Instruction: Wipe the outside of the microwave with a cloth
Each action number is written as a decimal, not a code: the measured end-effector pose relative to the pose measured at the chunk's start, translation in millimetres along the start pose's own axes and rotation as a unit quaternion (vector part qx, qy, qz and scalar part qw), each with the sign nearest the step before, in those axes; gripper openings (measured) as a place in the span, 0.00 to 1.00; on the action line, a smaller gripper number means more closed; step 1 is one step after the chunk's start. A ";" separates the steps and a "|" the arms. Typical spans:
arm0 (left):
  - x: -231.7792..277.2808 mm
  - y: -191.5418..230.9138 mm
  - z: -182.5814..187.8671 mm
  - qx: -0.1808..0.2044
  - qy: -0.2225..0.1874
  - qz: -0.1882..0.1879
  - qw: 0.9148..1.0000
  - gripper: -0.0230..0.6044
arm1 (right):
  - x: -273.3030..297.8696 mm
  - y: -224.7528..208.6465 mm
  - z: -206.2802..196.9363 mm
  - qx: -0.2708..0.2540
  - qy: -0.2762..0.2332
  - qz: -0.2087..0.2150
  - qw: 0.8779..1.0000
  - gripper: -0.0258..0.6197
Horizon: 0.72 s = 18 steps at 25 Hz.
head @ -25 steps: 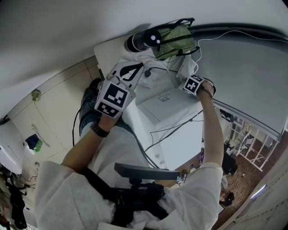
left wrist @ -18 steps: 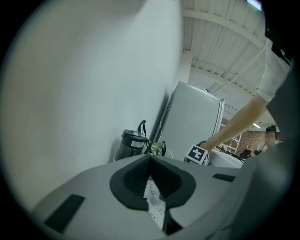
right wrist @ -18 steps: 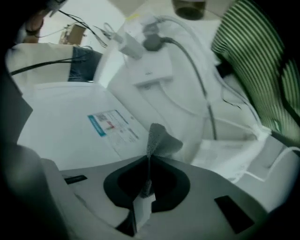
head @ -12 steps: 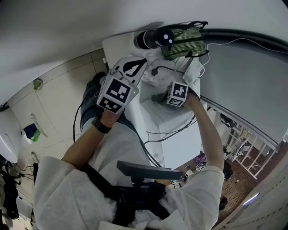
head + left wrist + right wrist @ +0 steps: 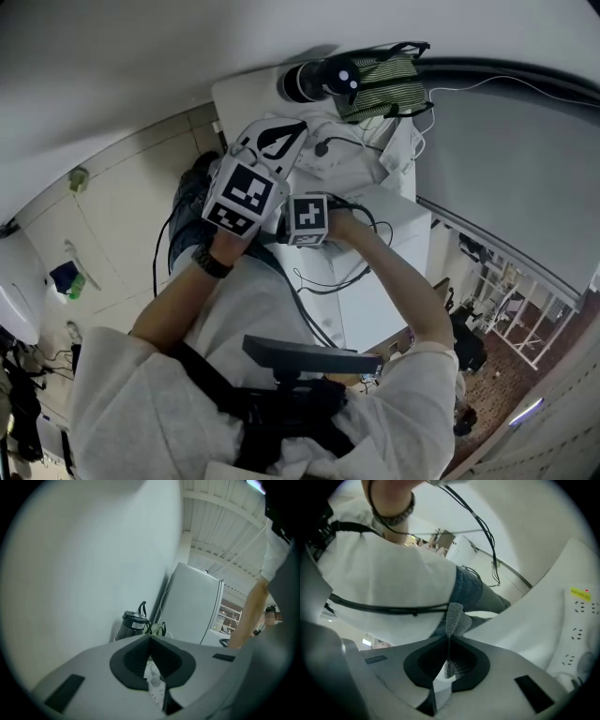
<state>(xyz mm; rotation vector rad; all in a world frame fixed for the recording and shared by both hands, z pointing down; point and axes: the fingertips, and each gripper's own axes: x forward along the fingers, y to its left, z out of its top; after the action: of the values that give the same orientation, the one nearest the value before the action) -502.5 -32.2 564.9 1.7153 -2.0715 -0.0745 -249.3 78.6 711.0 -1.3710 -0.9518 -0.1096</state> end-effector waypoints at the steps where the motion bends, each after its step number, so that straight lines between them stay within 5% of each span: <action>1: -0.5 0.5 0.4 0.000 0.000 0.000 1.000 0.08 | -1.0 -19.0 -7.5 -0.001 0.026 -0.040 0.999 0.08; 4: -6.2 3.5 2.9 0.000 0.000 0.001 1.000 0.08 | -14.6 -78.1 -46.4 0.029 0.100 -0.148 0.983 0.08; 13: -12.9 15.0 -3.5 0.002 0.011 0.010 1.000 0.08 | -61.6 -133.6 -221.4 0.180 0.199 -0.199 0.943 0.08; 18: -6.0 5.3 -9.3 0.014 0.024 -0.002 1.000 0.08 | -104.4 -144.4 -323.2 0.274 0.258 -0.234 0.897 0.08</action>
<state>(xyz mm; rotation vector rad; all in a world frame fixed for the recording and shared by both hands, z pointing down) -503.1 -23.1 573.1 1.7206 -2.0432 -0.0049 -235.7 -281.9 788.8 -0.5251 -0.7565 -0.5061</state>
